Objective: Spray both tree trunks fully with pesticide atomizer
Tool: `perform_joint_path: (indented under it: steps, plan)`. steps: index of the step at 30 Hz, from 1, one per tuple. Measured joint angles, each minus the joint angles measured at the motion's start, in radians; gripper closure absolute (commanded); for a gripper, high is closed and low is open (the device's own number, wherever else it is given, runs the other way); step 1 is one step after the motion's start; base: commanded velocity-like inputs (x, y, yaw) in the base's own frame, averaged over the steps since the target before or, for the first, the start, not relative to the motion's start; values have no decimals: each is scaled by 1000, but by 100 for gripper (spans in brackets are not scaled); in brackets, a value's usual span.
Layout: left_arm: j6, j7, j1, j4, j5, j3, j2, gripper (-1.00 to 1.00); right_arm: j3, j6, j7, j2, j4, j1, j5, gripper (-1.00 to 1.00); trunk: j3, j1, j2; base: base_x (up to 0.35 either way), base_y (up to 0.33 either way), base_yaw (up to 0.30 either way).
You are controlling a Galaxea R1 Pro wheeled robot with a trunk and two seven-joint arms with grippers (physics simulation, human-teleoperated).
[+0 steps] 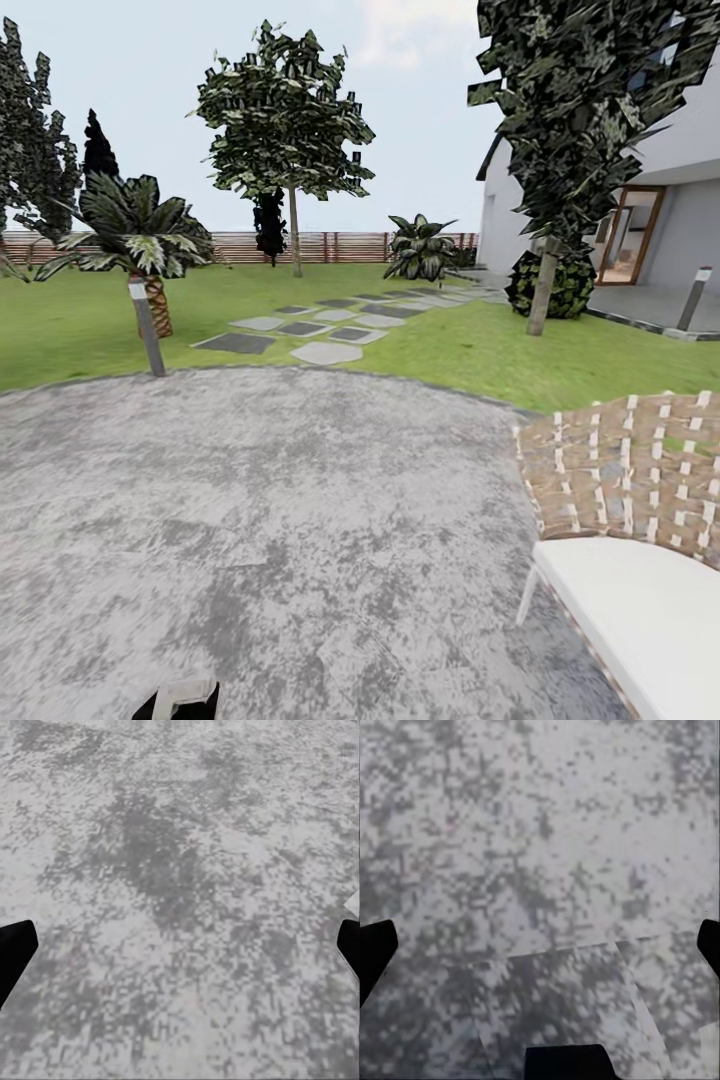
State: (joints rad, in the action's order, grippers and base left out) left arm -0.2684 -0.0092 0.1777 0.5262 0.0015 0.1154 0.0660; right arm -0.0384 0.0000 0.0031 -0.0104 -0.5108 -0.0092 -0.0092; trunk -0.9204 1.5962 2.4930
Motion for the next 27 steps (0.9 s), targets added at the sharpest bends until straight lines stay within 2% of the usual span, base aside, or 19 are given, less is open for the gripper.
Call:
perform_joint_path:
  steps: [11,27]
  plan:
    - [0,0,0,0,0,0,0,-100,0,0,0,1,0,0,1,-100,-7,0,0,330,0,105]
    - [0,0,-1,0,0,1,0,-100,3,-1,1,0,2,0,4,-100,-9,0,0,330,0,7]
